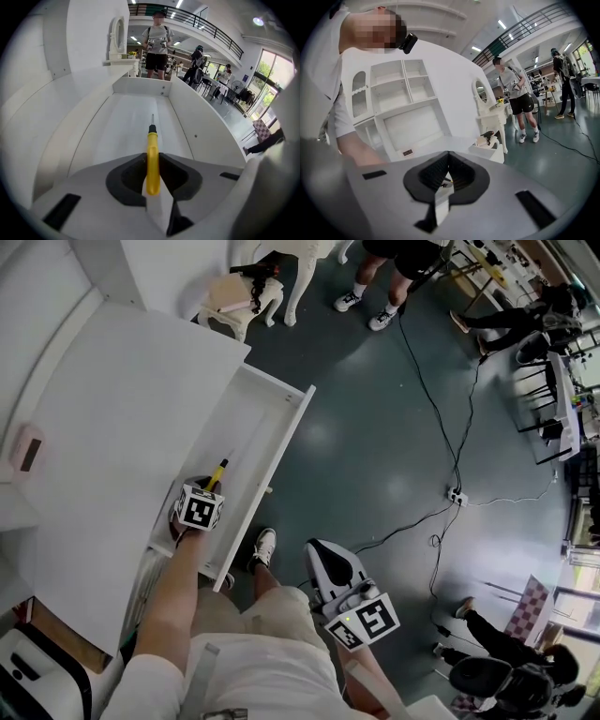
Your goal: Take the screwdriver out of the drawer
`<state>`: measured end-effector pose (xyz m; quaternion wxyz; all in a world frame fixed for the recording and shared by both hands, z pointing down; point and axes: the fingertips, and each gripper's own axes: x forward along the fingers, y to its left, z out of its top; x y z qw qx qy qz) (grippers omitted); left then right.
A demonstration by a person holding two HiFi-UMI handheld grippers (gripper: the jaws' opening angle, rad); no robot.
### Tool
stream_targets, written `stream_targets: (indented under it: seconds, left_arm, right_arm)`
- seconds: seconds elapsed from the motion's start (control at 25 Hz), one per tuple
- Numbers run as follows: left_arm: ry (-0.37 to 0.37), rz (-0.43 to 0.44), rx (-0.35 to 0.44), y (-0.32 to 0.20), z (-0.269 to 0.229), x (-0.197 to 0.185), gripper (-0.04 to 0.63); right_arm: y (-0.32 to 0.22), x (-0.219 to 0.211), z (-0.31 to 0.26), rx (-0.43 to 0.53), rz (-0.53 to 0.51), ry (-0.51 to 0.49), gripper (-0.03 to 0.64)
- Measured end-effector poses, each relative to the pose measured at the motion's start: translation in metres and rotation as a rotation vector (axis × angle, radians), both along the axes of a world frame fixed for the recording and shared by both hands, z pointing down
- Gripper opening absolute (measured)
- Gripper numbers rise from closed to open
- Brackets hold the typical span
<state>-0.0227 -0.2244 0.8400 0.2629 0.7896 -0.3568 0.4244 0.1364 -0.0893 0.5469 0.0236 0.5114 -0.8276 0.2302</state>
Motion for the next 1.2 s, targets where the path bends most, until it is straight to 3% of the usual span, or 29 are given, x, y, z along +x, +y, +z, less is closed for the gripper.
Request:
stream_targets:
  seconds: [0.44,0.76,1.2]
  left_arm:
    - [0.018,0.017,0.026,0.011,-0.042,-0.003,0.086]
    - [0.103,0.001,0.109,0.012,-0.094,-0.006,0.086]
    - [0.161,0.02,0.238,-0.007,-0.181,-0.026,0.086]
  right_arm:
    - [0.001,-0.008,-0.033,0.06,0.006,0.006,0.009]
    - [-0.008,-0.024,-0.061,0.115,-0.015,0.008,0.009]
    - [-0.025,-0.06,-0.105,0.196,-0.063,0.009,0.009]
